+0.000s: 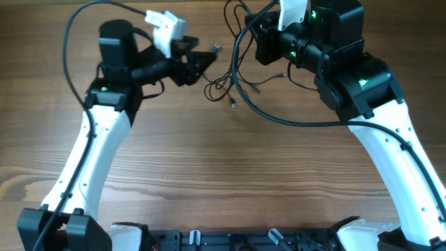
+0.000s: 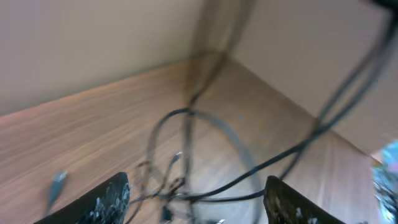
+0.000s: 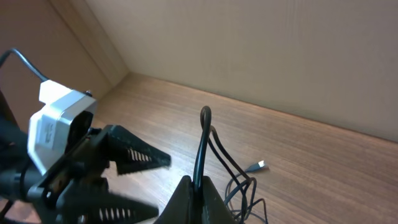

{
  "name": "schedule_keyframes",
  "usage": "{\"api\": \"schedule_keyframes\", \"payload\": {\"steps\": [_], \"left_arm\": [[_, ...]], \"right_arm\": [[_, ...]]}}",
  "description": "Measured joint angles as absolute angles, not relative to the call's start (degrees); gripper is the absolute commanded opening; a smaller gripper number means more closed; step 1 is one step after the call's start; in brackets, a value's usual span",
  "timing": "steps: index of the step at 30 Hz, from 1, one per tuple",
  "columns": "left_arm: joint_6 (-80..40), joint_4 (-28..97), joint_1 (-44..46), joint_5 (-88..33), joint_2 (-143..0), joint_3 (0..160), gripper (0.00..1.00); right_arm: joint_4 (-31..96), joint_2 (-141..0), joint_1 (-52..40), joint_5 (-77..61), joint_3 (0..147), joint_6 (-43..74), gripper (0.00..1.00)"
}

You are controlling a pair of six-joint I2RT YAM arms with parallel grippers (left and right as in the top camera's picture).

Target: Untangle cables

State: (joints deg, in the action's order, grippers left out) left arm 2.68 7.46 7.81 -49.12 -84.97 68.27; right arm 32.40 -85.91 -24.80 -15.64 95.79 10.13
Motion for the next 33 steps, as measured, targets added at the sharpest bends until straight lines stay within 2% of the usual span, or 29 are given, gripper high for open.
{"api": "schedule_keyframes", "payload": {"steps": [9, 20, 21, 22, 23, 24, 33], "left_arm": [[2.7, 4.0, 14.2, -49.1, -85.2, 68.3, 0.61], [2.7, 2.6, 14.6, -45.9, -90.9, 68.3, 0.60], [2.7, 2.5, 14.6, -45.8, -91.0, 68.3, 0.52], [2.7, 2.4, 14.7, -45.6, -91.0, 68.3, 0.29], [2.9, 2.3, 14.8, -45.6, -91.0, 68.3, 0.11], [2.5, 2.3, 15.1, -45.4, -91.0, 68.3, 0.04], [2.7, 2.1, 16.8, -38.5, -91.1, 68.3, 0.04]], "right_arm": [[32.8, -85.9, -24.8, -18.7, 95.8, 10.2, 0.05], [32.9, -85.9, -24.8, -20.2, 95.8, 10.2, 0.05], [32.8, -85.9, -24.8, -20.2, 95.8, 10.2, 0.05], [32.8, -85.9, -24.8, -20.2, 95.8, 10.2, 0.05], [32.8, -85.9, -24.8, -20.2, 95.8, 10.2, 0.05], [32.8, -85.9, -24.8, -20.2, 95.8, 10.2, 0.05], [33.5, -85.9, -24.8, -20.0, 95.8, 10.2, 0.05]]}}
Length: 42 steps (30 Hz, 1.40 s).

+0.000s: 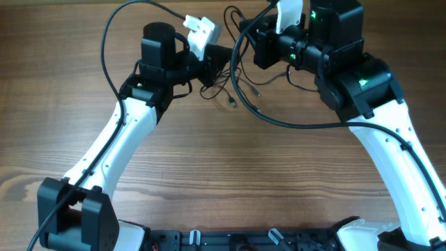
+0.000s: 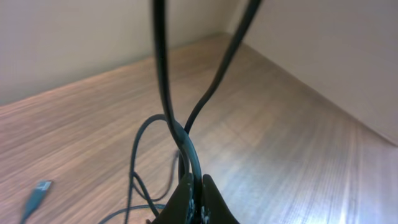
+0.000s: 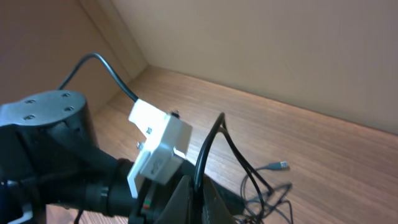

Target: Untangle cables

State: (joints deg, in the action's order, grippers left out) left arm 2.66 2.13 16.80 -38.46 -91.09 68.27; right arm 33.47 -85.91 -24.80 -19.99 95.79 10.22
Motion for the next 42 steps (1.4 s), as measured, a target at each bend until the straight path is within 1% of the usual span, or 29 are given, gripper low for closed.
{"api": "schedule_keyframes", "payload": {"steps": [4, 11, 14, 20, 23, 31, 36, 42], "left_arm": [[2.7, 2.4, 14.8, -36.2, -91.1, 68.3, 0.04], [2.7, 2.5, 10.9, -35.6, -91.1, 68.3, 0.04], [2.7, 2.6, 9.2, -35.6, -90.9, 68.3, 0.04], [2.7, 2.8, 5.1, -36.0, -85.7, 68.3, 0.04], [2.7, 3.5, 2.3, -36.6, -83.0, 68.3, 0.04], [2.7, 4.8, -8.5, -36.4, -78.8, 68.3, 0.04], [2.7, 5.3, -12.3, -35.9, -77.4, 68.3, 0.04], [2.7, 5.6, -16.3, -35.8, -76.5, 68.3, 0.04]], "right_arm": [[35.3, -85.9, -24.8, -17.8, 95.8, 10.2, 0.05], [39.9, -85.9, -24.8, -14.0, 95.8, 10.2, 0.05], [42.8, -85.9, -24.8, -10.4, 95.8, 10.7, 0.04], [50.6, -85.9, -24.4, 3.2, 95.8, 14.3, 0.04], [53.1, -85.9, -21.9, 7.1, 95.8, 15.5, 0.04], [54.5, -85.9, -9.9, 14.2, 95.8, 16.9, 0.04], [54.9, -86.6, -5.5, 17.6, 95.8, 16.6, 0.05], [55.1, -91.9, -0.6, 19.8, 95.8, 16.6, 0.04]]}}
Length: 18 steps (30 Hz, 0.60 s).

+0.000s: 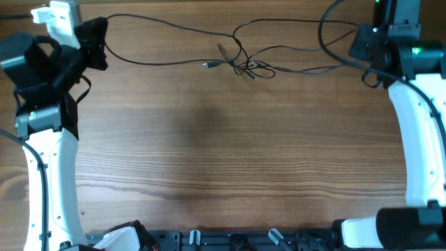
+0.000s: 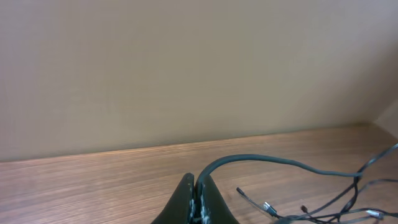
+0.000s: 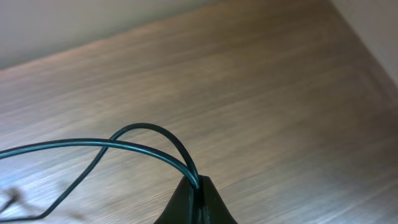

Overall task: Untangle cables
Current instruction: 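Pull both grippers outward to stretch the cable across the table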

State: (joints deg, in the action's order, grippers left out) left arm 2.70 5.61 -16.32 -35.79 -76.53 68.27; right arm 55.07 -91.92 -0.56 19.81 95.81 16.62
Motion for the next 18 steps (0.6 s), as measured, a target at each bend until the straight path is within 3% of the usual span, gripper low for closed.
{"api": "schedule_keyframes", "payload": {"steps": [12, 18], "left_arm": [[3.2, 6.0, -24.9, -35.8, -76.1, 68.3, 0.04], [3.4, 6.0, -25.6, -35.0, -76.0, 68.3, 0.04]], "right_arm": [[55.5, -97.0, 13.9, 20.9, 95.8, 16.6, 0.05], [55.7, -97.0, 16.7, 21.0, 95.8, 16.2, 0.05]]}}
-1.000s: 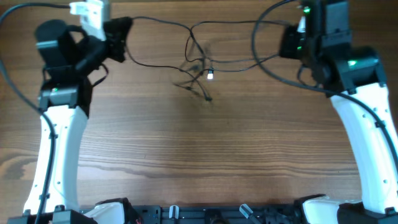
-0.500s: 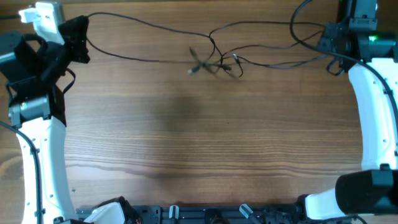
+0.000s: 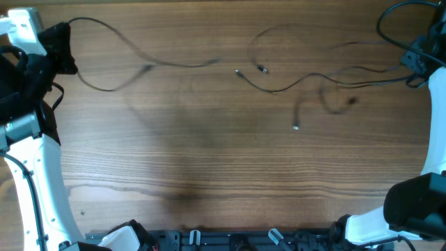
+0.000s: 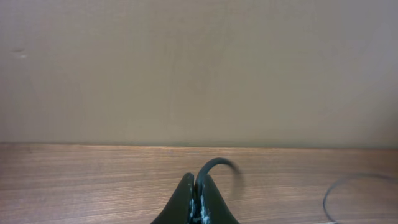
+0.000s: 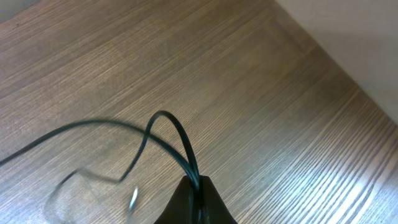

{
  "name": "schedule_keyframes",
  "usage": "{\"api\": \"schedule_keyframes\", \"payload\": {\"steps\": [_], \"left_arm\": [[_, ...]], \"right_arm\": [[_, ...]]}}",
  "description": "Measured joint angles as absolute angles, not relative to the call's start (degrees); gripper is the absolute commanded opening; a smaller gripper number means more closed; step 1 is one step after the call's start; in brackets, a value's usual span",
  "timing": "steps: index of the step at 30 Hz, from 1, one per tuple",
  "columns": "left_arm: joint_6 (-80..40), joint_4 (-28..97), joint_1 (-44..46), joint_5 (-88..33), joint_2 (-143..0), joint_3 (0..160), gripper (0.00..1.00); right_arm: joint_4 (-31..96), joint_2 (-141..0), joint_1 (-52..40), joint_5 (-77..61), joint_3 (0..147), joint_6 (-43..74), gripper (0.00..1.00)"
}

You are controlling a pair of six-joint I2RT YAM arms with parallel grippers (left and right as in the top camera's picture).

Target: Untangle cables

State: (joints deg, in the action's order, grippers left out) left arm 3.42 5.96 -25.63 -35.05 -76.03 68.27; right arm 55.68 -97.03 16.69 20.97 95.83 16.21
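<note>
Thin dark cables lie spread along the far part of the table, blurred by motion. The left cable (image 3: 125,75) runs from my left gripper (image 3: 64,35) at the far left toward the middle. My left gripper (image 4: 198,182) is shut on it, and the cable arches up out of the jaws. The right cable (image 3: 306,77) runs from my right gripper (image 3: 416,61) at the far right edge toward loose plug ends (image 3: 238,72) near the centre. My right gripper (image 5: 196,184) is shut on two strands of cable (image 5: 168,134). No knot shows between the two cables.
The bare wooden table (image 3: 223,160) fills the view. A small plug (image 3: 296,126) hangs or lies right of centre. A pale wall (image 4: 199,68) rises behind the table's far edge. The arm bases sit along the near edge.
The knot that joined the cables at the far middle is gone and the cables lie apart. My left gripper is further left, and my right gripper further right, at the frame's edge.
My right gripper first held a cable up over the tangle while my left stood open beside it. Then my left was shut on a cable there. Later both grippers were far apart with a knot between them. Now the cables are separate.
</note>
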Motion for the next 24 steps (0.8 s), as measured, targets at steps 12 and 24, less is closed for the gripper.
{"api": "schedule_keyframes", "payload": {"steps": [12, 24], "left_arm": [[3.6, 7.1, -23.1, -35.0, -76.0, 68.3, 0.04], [3.6, 7.3, -7.8, -36.4, -75.9, 68.3, 0.04]], "right_arm": [[55.7, -97.0, 8.2, 9.8, 95.8, 14.7, 0.05], [50.9, -97.0, -13.8, -1.9, 95.8, 13.1, 0.05]]}}
